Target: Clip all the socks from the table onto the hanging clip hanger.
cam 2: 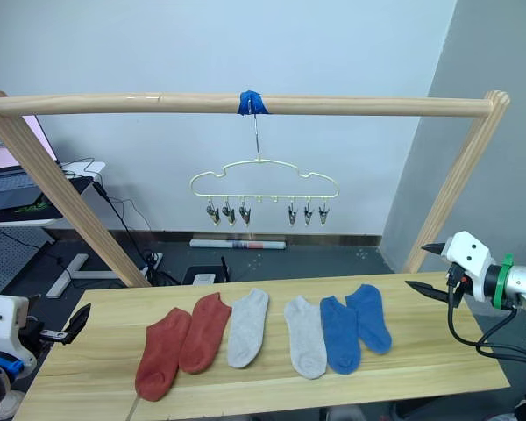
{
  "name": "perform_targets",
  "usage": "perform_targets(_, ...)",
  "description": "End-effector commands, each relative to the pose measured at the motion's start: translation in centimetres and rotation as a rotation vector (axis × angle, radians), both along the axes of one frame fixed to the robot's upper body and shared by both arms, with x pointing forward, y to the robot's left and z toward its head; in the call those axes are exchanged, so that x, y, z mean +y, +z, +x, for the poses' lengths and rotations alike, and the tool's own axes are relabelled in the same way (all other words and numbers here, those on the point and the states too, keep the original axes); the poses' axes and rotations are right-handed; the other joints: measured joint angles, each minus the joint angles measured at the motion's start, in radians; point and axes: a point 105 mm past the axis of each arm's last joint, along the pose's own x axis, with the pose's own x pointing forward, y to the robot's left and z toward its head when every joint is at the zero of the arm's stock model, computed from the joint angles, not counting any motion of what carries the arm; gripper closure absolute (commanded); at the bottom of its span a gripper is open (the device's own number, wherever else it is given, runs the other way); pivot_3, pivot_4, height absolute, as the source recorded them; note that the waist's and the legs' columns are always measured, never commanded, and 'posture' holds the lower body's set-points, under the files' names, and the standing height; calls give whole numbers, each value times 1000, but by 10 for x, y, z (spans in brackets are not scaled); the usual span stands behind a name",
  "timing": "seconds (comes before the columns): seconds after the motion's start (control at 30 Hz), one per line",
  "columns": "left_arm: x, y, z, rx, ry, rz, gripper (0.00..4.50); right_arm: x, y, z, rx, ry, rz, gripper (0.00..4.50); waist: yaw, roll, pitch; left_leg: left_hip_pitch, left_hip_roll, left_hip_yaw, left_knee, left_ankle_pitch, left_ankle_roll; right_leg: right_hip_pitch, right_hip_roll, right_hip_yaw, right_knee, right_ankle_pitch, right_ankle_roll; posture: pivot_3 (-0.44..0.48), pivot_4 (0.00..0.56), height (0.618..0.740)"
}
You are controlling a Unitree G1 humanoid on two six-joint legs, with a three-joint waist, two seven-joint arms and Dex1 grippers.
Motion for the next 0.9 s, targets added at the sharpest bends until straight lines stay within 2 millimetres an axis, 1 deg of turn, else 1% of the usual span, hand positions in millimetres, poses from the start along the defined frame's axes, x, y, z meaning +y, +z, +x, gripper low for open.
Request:
perform_targets(0.03, 4, 18, 3, -70, -4, 28, 0, -1, 10, 2, -47, 1, -1, 61, 0, 0, 0, 0, 0, 0, 0, 0, 0, 0, 0, 0, 0, 0, 0, 29, 0, 740)
perform_targets(0.13, -4, 32, 5, -160, -74, 14, 0, 0, 10, 0, -45, 3, 5, 61, 0, -1, 1, 0, 0, 0, 0, 0, 0, -1, 0, 0, 0, 0, 0, 28, 0, 740)
perform_targets(0.2, -5, 36, 4, -178, -81, -17, 0, 1, 10, -1, -45, 6, 7, 61, 0, -1, 1, -1, 0, 1, 0, 0, 0, -2, 0, 0, 0, 0, 0, 28, 0, 740)
perform_targets(0.23, -6, 36, 4, -179, -96, -3, 0, 1, 10, -1, -46, 6, 9, 61, 0, -1, 1, -2, 0, 1, 0, 0, 0, -2, 0, 0, 0, 0, 0, 28, 0, 740)
perform_targets(0.33, -5, 36, 3, -180, -100, 16, 0, 2, 11, -1, -51, 10, 14, 61, 0, -1, 1, -2, 0, 1, 0, 0, 0, -2, 0, 1, 0, 0, 0, 27, 0, 740)
perform_targets(0.43, -4, 36, 3, -190, -93, -1, 0, 2, 11, -1, -49, 3, 26, 61, 0, -1, 1, -2, 1, 1, 0, 0, 0, -2, 0, 1, 0, 0, 0, 25, 0, 740)
perform_targets(0.5, -8, 37, 4, -204, -119, -75, 0, 2, 13, 0, -45, -12, 49, 61, 0, -1, 1, -2, 1, 1, 0, 0, 0, -2, 0, 1, 0, 0, 0, 23, 0, 740)
perform_targets(0.57, -8, 38, 5, -208, -121, -61, 0, 3, 13, -3, -20, -5, 72, 61, 0, -1, 1, -2, 1, 1, 0, 0, 0, -2, 0, 1, 0, 0, 0, 21, 0, 740)
perform_targets(0.63, -5, 39, 8, -215, -98, -45, 0, 3, 13, -2, -26, -9, 58, 61, 0, -1, 1, -2, 1, 1, 0, 0, 0, -2, 0, 1, 0, 0, 0, 20, 0, 740)
perform_targets(0.7, -11, 34, 11, -191, -111, -86, 0, 5, 12, -3, -27, 4, 47, 61, 0, -1, 1, -2, 1, 1, 0, 0, 0, -2, 0, 1, 0, 0, 0, 20, 0, 740)
perform_targets(0.8, -11, 26, 10, -137, -83, -96, 0, 6, 10, -5, -18, 13, 31, 61, -1, -2, 1, -2, 1, 2, 0, 0, 0, -2, 1, 1, 0, 0, 0, 16, 0, 740)
perform_targets(0.9, -24, 30, 20, -181, -117, -134, 0, 7, 5, -5, -3, -4, 10, 61, -1, -2, 1, -3, 1, 2, 0, 0, 0, -3, 1, 1, 0, 0, 0, -2, 0, 740)
